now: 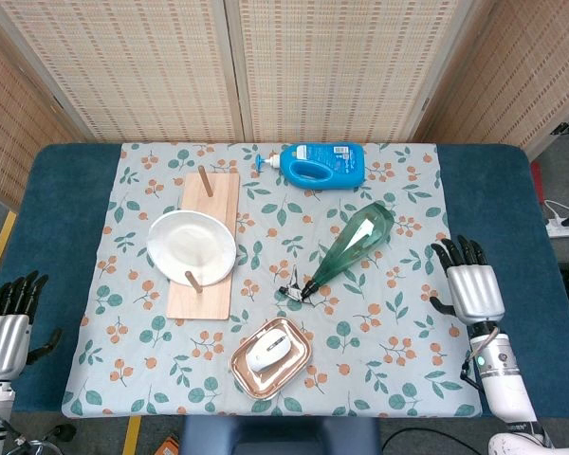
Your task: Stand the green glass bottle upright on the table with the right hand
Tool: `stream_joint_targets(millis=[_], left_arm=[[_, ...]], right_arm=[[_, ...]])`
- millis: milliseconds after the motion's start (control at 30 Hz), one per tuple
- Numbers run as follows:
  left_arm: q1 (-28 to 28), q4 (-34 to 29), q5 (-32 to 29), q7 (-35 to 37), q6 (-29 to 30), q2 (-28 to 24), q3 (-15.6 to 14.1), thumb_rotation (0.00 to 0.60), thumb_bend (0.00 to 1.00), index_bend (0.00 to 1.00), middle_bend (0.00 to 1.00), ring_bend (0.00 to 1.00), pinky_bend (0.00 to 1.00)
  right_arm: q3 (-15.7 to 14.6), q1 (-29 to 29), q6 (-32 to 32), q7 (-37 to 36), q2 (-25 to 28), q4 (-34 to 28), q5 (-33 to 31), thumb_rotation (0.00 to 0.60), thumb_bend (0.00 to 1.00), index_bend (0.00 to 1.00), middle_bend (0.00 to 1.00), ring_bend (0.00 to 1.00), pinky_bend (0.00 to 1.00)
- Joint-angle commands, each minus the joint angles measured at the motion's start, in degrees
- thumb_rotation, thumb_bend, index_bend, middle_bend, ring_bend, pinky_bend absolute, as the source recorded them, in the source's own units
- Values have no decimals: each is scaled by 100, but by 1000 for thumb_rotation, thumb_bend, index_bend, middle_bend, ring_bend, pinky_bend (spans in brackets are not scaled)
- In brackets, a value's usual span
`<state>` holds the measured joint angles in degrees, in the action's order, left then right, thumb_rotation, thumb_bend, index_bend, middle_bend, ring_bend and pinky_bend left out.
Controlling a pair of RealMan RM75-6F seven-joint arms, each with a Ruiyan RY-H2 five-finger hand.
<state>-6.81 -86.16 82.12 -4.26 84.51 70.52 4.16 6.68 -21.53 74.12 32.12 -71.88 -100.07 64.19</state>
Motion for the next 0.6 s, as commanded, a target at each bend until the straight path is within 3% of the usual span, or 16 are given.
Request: stream_joint_targets(millis=[33,600], left_arm=[[6,12,27,39,14,0,-10,600,285,0,0,0,0],[32,68,260,291,114,-25,-69,600,285,0,0,0,0]], right_arm=[[1,2,5,-5,-2,-6,14,600,123,157,107,0,101],[46,-26,20,-32,16,-61,154,600,123,157,107,0,101]])
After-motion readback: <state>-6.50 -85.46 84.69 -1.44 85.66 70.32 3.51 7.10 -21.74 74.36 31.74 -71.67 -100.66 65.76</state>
